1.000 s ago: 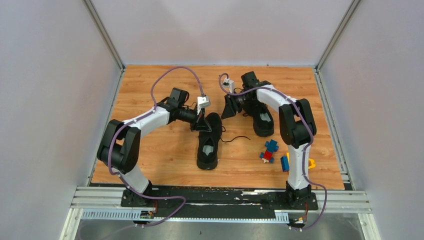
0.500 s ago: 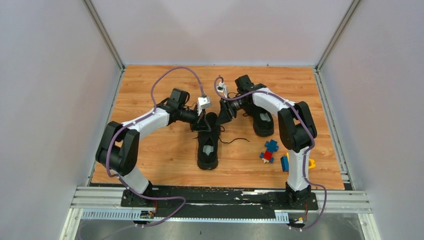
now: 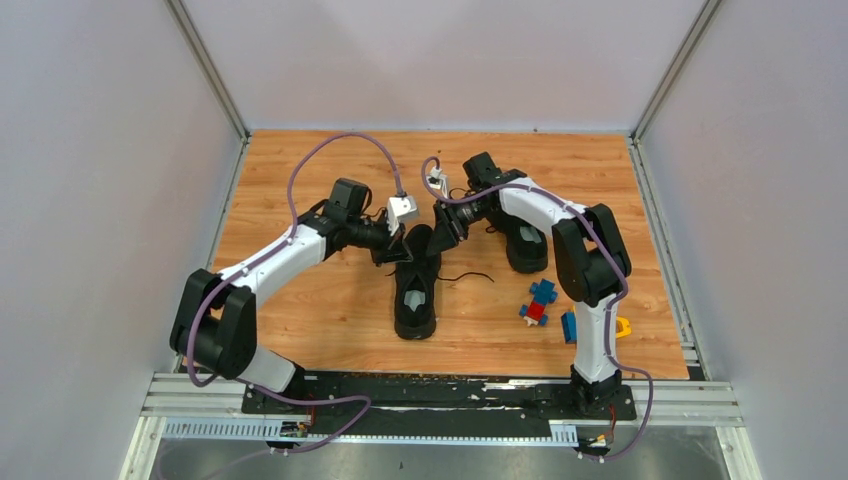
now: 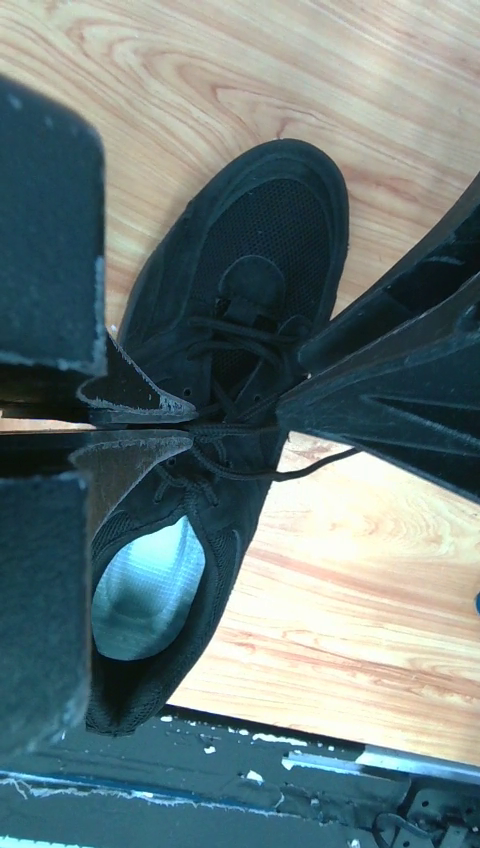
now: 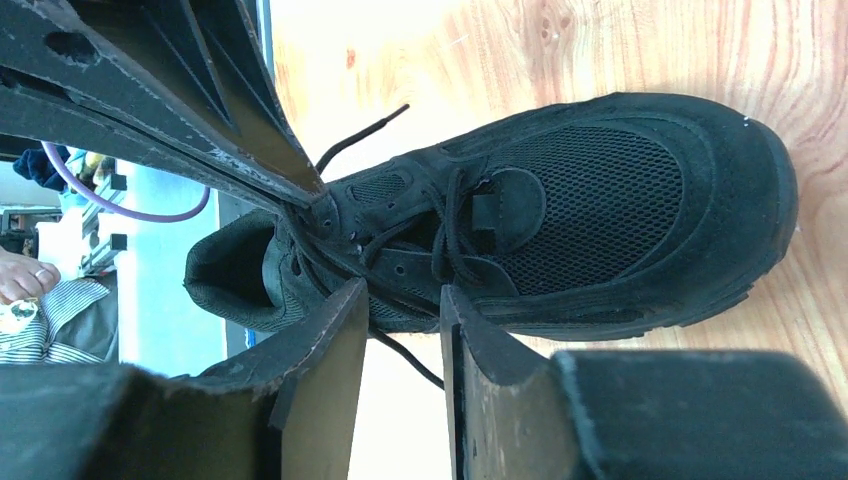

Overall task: Tie the shoes
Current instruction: Cross the shoelace with the shoelace.

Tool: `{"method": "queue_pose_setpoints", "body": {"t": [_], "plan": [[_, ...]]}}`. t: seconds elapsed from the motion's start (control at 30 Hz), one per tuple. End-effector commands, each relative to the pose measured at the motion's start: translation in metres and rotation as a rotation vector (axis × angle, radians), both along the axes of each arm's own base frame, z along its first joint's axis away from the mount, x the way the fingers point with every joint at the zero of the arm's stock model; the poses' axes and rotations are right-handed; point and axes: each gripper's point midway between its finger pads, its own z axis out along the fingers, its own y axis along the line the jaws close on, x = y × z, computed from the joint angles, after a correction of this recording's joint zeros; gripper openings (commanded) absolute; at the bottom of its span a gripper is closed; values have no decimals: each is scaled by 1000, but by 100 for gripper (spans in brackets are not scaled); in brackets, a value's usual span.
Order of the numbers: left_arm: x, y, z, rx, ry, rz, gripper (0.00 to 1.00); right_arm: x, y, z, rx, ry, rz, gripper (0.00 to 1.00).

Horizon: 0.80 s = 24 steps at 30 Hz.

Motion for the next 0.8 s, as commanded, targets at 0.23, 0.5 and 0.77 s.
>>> {"method": "queue_pose_setpoints", "body": {"t": [0.23, 0.5, 0.77], "plan": [[8, 2, -9, 67, -56, 79, 0, 1, 3, 39, 137, -6, 34, 41], [14, -1, -11, 78, -81, 129, 0, -1, -4, 6, 57, 25, -28, 47], [20, -5, -9, 81, -115, 127, 0, 0, -3, -8, 47, 62, -37, 37]]}}
